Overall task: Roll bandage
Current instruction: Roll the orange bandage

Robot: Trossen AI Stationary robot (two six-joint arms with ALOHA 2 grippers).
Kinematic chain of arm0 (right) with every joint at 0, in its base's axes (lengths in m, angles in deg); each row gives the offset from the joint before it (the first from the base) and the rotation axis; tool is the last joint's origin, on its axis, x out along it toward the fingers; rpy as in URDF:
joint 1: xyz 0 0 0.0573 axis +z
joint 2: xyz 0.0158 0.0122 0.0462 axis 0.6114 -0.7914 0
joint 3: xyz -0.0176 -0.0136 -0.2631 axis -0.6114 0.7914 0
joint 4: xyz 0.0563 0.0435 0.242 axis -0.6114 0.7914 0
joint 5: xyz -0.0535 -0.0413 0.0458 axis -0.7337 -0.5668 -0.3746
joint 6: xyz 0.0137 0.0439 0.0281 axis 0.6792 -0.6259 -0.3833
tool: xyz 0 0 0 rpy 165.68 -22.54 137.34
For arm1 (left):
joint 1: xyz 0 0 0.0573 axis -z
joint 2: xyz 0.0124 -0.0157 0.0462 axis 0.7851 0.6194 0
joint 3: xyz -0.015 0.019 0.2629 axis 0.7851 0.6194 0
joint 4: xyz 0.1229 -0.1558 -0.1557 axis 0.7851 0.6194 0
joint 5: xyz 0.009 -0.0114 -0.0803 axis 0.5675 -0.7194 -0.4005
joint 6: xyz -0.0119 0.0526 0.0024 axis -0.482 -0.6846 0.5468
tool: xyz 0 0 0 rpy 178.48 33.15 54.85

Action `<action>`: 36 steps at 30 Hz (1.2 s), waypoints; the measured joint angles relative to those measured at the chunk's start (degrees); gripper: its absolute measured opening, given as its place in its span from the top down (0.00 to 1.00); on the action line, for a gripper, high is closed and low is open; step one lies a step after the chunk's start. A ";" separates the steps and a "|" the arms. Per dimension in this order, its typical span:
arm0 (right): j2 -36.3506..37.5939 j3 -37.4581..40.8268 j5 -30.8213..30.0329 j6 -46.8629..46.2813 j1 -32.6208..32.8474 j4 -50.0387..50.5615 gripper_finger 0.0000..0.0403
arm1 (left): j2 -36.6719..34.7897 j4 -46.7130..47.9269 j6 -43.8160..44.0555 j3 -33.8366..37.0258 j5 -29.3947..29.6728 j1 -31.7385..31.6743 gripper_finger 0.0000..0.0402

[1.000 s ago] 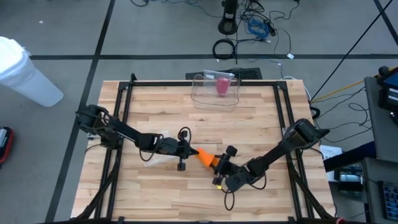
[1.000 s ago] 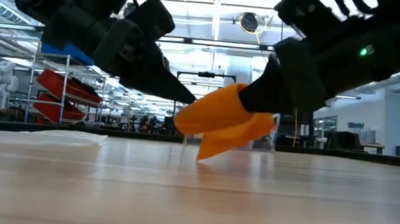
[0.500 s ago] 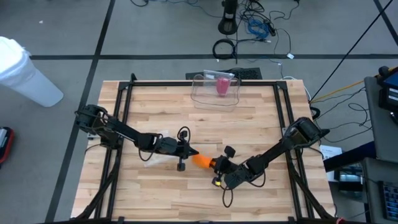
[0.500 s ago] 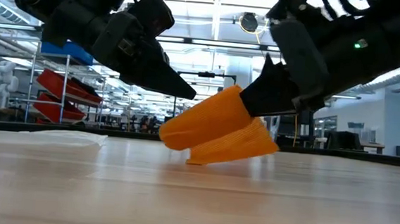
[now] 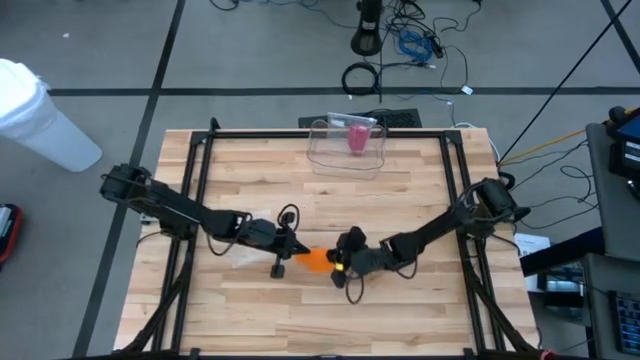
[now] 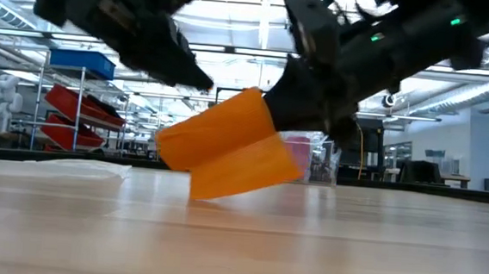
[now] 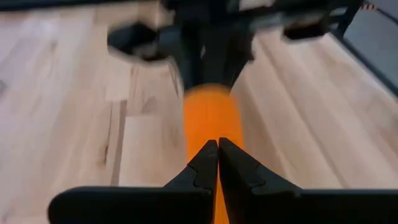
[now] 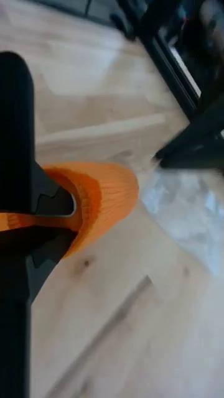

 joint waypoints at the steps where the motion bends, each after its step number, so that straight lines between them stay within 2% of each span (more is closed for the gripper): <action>1: -0.01 0.00 2.78 -0.96 -1.08 -0.07 0.99 | -1.07 0.61 0.00 -0.02 0.46 0.29 0.95; 7: -0.01 0.02 14.61 -2.28 -6.34 -0.15 0.99 | -2.57 2.83 -0.31 -0.02 4.08 1.59 0.95; 12: -0.01 0.04 20.69 -0.67 -10.22 2.33 1.00 | 0.19 1.86 -0.74 -0.02 7.45 1.41 0.95; 19: 0.06 -0.02 25.59 2.80 -13.91 5.52 0.97 | 4.47 -3.63 -1.60 -0.02 7.54 0.86 0.95; 27: 0.06 -0.04 30.72 7.86 -17.79 7.08 0.98 | 6.72 -4.73 -1.57 -0.02 7.66 0.50 0.95; 36: -0.05 0.02 31.28 6.88 -18.00 7.56 0.90 | 9.97 -4.97 -1.54 -0.02 8.69 -1.23 0.95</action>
